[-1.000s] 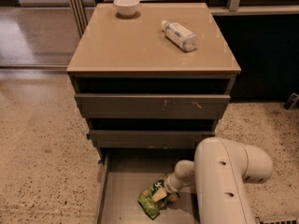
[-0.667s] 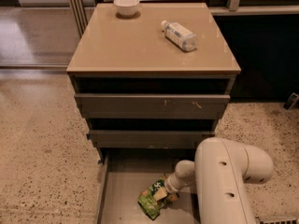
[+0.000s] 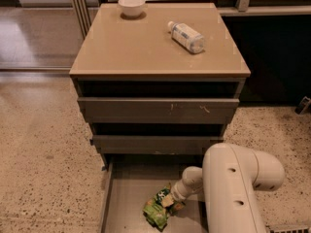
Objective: Pick green rice chip bag from bottom drawer and place on counter
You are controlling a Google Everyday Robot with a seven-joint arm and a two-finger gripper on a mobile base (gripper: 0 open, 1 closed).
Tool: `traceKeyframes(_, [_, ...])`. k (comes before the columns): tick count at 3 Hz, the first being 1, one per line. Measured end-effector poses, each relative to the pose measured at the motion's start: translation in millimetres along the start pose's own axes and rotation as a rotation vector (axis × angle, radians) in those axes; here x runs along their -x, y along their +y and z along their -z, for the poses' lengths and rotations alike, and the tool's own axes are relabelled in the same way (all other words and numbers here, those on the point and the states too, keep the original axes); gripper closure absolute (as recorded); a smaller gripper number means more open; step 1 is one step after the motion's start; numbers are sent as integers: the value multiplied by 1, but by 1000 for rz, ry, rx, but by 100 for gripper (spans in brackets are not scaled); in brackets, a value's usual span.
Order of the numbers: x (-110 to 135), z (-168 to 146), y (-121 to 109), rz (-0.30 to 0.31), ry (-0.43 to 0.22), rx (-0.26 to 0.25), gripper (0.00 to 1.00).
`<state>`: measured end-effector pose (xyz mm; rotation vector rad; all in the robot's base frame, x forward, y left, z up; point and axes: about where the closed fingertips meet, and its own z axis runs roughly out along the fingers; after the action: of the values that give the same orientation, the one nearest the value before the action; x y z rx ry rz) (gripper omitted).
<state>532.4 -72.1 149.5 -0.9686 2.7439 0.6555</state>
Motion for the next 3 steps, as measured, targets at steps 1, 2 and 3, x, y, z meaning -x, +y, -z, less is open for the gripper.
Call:
traceKeyframes(1, [0,0,0,0,0,0,100])
traceKeyframes(2, [0,0,0,0,0,0,100])
traceKeyframes(3, [8,23,12,33,-55,47,100])
